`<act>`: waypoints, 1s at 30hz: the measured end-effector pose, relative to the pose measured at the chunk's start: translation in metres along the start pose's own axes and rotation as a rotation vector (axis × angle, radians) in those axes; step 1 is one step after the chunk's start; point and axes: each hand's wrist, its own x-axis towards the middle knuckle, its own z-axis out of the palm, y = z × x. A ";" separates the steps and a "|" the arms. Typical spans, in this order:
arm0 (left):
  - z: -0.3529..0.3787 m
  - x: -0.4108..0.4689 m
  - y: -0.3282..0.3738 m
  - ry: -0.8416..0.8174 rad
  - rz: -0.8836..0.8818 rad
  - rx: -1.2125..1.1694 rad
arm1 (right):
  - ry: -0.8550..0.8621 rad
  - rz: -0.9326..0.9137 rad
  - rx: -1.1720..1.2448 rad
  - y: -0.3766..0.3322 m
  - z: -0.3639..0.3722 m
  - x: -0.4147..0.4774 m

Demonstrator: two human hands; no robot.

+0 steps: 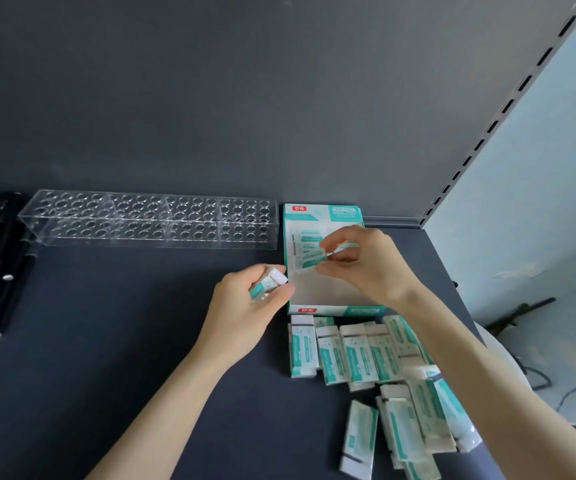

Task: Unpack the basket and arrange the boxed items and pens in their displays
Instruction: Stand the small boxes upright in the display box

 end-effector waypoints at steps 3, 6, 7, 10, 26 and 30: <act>0.000 0.000 0.000 0.000 -0.010 0.004 | 0.033 -0.054 -0.106 0.003 0.003 0.001; 0.000 0.001 -0.001 -0.010 -0.020 -0.003 | 0.029 -0.097 -0.231 0.003 0.004 0.001; -0.001 0.001 -0.001 -0.015 -0.022 -0.002 | 0.020 -0.094 -0.254 0.004 0.005 0.002; -0.001 0.002 -0.002 -0.021 -0.028 0.005 | 0.016 -0.066 -0.299 0.005 0.007 0.002; 0.002 -0.003 0.019 0.014 0.030 -0.496 | -0.107 -0.081 0.454 -0.011 -0.015 -0.037; 0.015 0.001 0.028 0.033 0.035 -0.564 | -0.169 -0.117 0.556 -0.012 -0.015 -0.051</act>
